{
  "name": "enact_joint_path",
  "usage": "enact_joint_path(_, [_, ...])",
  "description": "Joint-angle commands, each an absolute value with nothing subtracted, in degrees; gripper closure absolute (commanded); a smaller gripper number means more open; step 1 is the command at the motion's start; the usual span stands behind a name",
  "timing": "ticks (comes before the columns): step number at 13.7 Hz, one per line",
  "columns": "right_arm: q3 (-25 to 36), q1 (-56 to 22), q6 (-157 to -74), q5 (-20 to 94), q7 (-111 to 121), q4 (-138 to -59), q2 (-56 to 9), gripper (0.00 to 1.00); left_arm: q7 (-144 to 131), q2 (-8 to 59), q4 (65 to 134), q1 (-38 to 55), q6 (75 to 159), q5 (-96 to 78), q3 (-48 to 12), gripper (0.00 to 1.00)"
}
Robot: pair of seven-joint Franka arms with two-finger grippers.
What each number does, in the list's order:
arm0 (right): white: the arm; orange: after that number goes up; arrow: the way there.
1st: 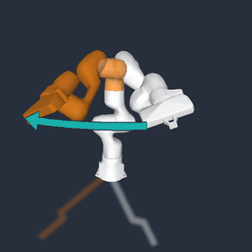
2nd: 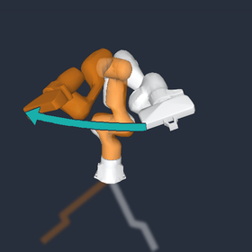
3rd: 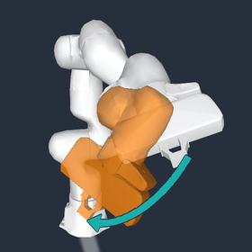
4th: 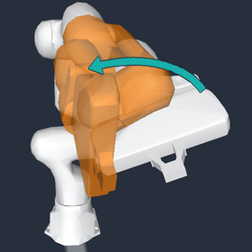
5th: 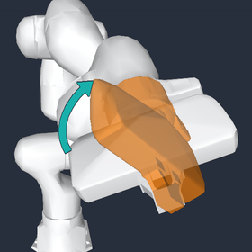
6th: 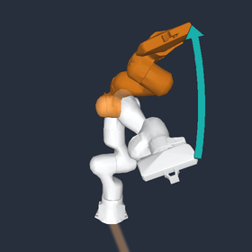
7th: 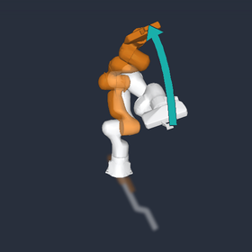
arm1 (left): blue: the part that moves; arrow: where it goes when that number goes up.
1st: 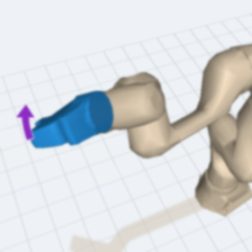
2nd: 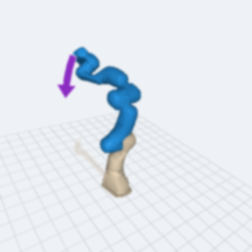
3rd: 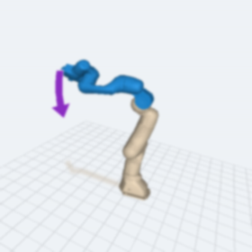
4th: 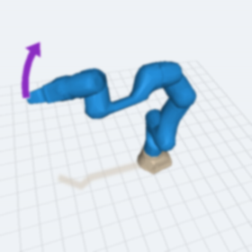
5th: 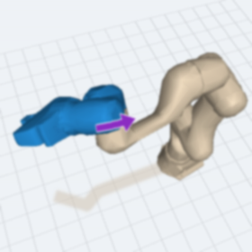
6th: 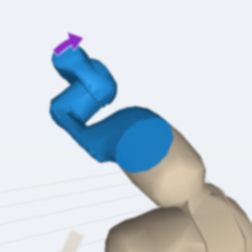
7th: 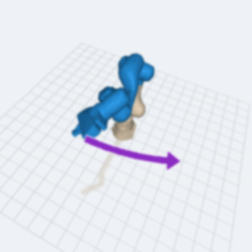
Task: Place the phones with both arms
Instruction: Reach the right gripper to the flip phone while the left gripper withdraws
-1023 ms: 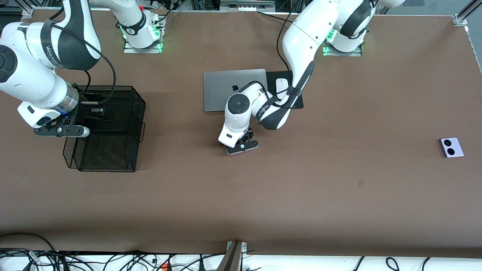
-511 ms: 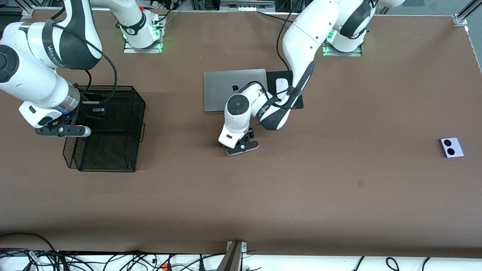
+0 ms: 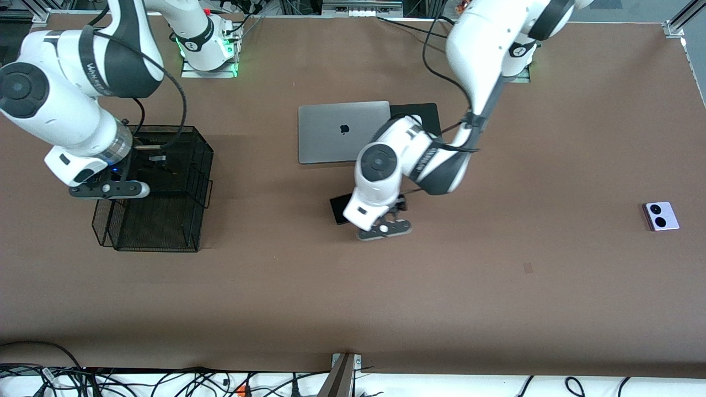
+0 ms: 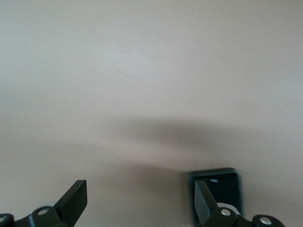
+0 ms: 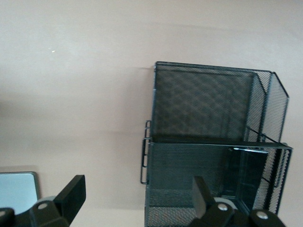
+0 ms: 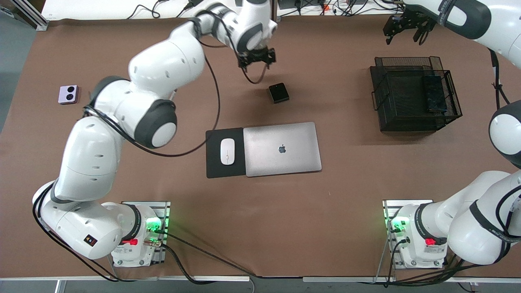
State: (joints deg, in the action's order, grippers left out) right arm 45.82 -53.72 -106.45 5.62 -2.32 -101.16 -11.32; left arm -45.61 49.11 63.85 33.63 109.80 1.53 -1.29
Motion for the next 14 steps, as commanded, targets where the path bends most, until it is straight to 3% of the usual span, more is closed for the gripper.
enact_joint_path(1, [44.7,-57.6,-109.2,10.6,-3.0,-100.0,-14.7,0.01,-37.6,44.6,65.9,28.8,103.0,1.2,-1.7,0.00])
enact_joint_path(3, [39.7,-57.7,-113.4,15.3,-3.1,-97.7,-19.5,0.01,-32.1,42.4,66.4,25.2,98.7,1.3,-1.6,0.00])
enact_joint_path(8, [27.3,-58.2,-127.9,18.9,-4.3,-93.8,-31.3,0.01,-18.0,38.2,71.0,16.1,98.1,4.6,-1.4,0.00])
enact_joint_path(14, [22.1,-58.2,-129.2,18.9,-13.5,-81.6,-46.8,0.01,3.8,35.9,70.9,0.7,97.8,7.6,-1.5,0.00])
